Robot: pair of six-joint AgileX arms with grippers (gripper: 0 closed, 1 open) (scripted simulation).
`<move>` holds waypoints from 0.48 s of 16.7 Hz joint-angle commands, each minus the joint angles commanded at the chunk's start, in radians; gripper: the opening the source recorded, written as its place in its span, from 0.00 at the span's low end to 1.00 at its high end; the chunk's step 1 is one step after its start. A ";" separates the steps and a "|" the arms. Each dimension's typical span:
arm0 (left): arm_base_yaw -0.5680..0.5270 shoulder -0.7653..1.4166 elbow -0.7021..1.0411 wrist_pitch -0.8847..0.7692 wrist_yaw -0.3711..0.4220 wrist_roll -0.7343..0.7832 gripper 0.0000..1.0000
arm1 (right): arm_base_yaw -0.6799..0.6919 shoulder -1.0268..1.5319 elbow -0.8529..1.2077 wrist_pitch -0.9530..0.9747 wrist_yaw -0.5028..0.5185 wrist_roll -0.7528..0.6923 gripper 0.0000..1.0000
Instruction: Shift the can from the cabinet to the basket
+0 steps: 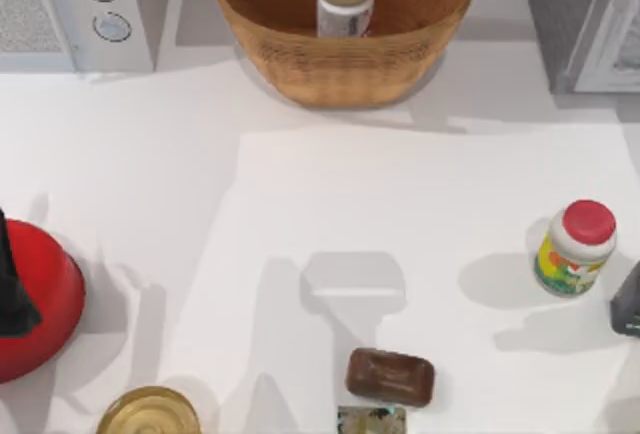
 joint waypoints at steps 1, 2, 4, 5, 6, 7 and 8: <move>0.000 0.000 0.000 0.000 0.000 0.000 1.00 | 0.092 0.000 0.001 -0.005 0.092 -0.001 1.00; 0.000 0.000 0.000 0.000 0.000 0.000 1.00 | 0.187 0.000 0.000 -0.010 0.189 -0.002 1.00; 0.000 0.000 0.000 0.000 0.000 0.000 1.00 | 0.386 -0.004 -0.006 -0.020 0.385 -0.004 1.00; 0.000 0.000 0.000 0.000 0.000 0.000 1.00 | 0.484 -0.008 -0.011 -0.025 0.482 -0.004 1.00; 0.000 0.000 0.000 0.000 0.000 0.000 1.00 | 0.580 -0.012 -0.016 -0.029 0.575 -0.005 1.00; 0.000 0.000 0.000 0.000 0.000 0.000 1.00 | 0.670 -0.017 -0.022 -0.032 0.664 -0.006 1.00; 0.000 0.000 0.000 0.000 0.000 0.000 1.00 | 0.753 -0.023 -0.028 -0.034 0.745 -0.007 1.00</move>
